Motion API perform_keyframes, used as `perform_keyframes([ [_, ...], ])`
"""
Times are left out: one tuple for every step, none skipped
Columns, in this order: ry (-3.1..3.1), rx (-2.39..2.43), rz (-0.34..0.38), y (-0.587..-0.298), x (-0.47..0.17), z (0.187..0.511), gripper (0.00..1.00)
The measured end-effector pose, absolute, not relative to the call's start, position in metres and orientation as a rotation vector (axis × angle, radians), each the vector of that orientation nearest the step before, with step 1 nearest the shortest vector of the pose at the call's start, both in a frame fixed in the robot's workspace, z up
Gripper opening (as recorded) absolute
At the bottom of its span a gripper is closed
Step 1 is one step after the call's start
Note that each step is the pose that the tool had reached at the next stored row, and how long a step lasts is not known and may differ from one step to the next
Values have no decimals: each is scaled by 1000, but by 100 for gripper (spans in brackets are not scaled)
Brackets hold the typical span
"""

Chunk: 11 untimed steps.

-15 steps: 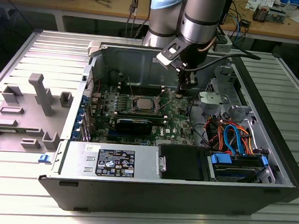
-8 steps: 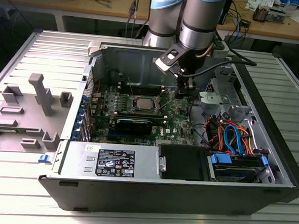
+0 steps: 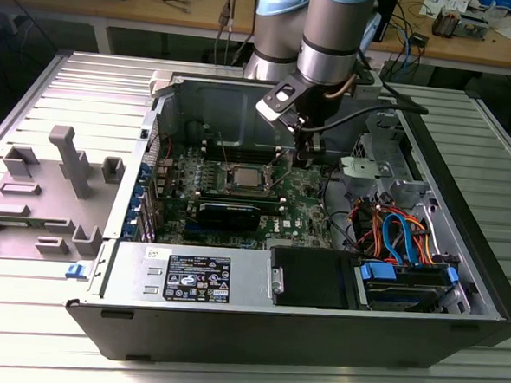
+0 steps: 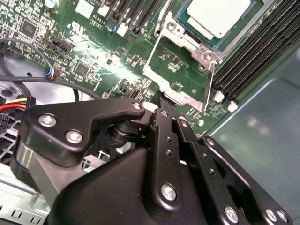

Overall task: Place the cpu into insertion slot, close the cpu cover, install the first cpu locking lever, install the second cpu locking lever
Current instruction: 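Close the cpu cover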

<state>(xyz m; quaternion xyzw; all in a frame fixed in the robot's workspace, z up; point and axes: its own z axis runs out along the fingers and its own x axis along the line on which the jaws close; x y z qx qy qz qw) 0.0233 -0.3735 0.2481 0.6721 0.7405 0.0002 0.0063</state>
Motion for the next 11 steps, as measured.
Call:
perform_keyframes([
  [2318, 2104, 2, -373, 22, 248, 11],
  [2318, 2104, 4, -373, 20, 248, 11],
  [2319, 2105, 5, -373, 18, 248, 11],
  [2319, 2105, 5, -373, 17, 248, 11],
  [2319, 2105, 5, -374, 15, 248, 11],
  [2319, 2105, 5, -374, 15, 248, 11],
  [2319, 2105, 5, -373, 15, 248, 11],
  [2319, 2105, 5, -373, 15, 248, 11],
  [2319, 2105, 5, -373, 15, 248, 11],
  [2319, 2105, 5, -373, 15, 248, 11],
  [2319, 2105, 5, -373, 15, 248, 11],
])
